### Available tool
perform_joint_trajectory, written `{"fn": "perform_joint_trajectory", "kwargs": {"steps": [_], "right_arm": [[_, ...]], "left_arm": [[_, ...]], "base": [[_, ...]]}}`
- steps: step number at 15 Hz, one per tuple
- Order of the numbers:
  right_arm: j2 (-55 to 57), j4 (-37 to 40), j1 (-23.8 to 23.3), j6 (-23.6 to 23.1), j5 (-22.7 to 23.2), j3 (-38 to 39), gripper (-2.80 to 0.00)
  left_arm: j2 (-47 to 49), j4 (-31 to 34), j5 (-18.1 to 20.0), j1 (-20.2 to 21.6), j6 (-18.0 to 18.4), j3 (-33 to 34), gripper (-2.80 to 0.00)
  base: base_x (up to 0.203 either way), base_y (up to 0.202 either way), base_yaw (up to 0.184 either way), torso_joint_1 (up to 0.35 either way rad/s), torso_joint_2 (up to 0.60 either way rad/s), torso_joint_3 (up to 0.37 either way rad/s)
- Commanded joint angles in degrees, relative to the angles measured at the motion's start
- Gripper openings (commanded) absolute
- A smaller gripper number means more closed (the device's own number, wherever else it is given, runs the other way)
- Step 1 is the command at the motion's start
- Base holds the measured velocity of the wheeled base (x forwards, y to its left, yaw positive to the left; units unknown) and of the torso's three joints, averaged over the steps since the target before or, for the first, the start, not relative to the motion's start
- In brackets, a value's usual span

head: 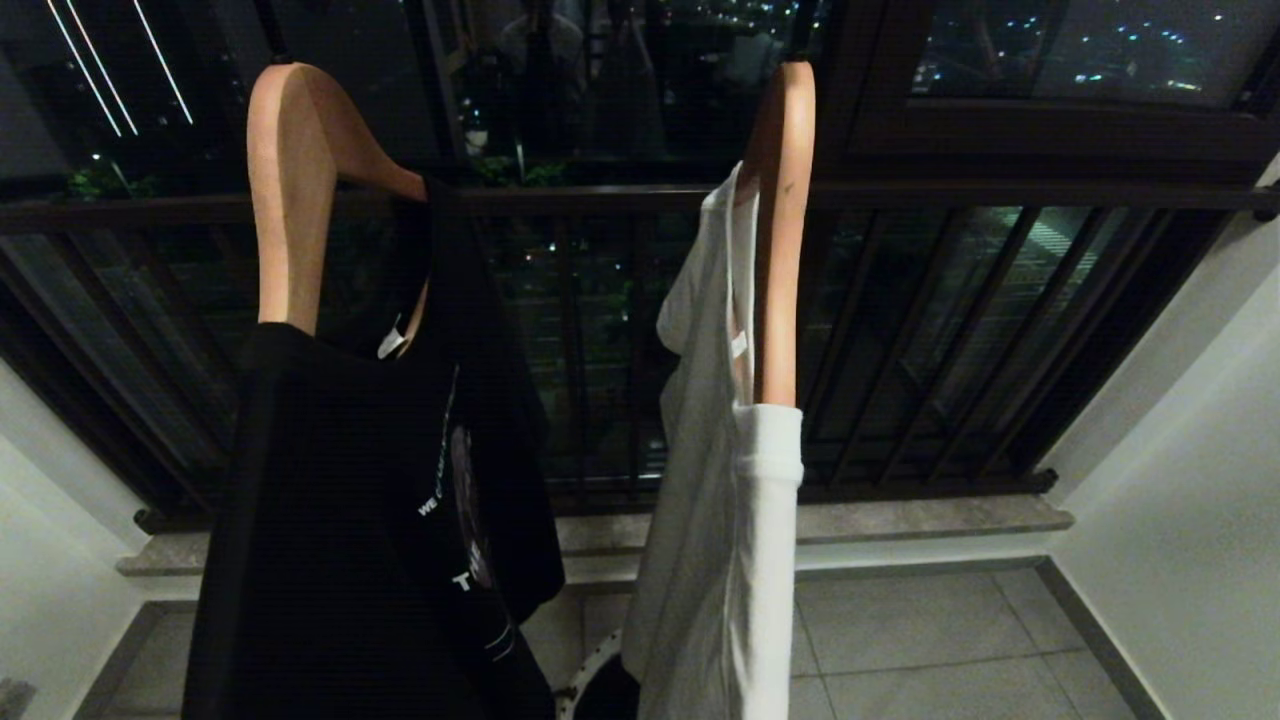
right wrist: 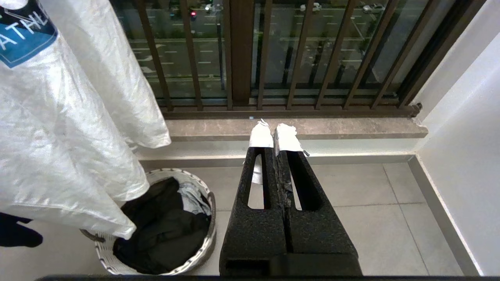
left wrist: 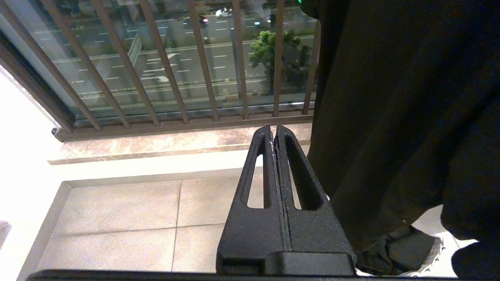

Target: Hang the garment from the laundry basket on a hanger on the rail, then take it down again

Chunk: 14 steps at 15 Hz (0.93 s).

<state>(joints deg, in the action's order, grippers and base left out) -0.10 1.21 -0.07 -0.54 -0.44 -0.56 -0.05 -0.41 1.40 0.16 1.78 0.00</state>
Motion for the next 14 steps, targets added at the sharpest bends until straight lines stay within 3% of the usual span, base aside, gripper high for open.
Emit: {"fn": "perform_joint_trajectory", "kwargs": {"steps": [1, 14], "right_arm": [[0.1, 0.0, 0.1, 0.1, 0.0, -0.1, -2.8], [0.1, -0.1, 0.0, 0.9, -0.2, -0.1, -2.8]], "left_arm": [[0.0, 0.0, 0.0, 0.0, 0.0, 0.2, -2.8], [0.0, 0.0, 0.0, 0.0, 0.0, 0.2, -2.8]], "base": [[0.0, 0.0, 0.0, 0.0, 0.0, 0.0], [0.0, 0.0, 0.0, -0.017, 0.04, 0.023]]}}
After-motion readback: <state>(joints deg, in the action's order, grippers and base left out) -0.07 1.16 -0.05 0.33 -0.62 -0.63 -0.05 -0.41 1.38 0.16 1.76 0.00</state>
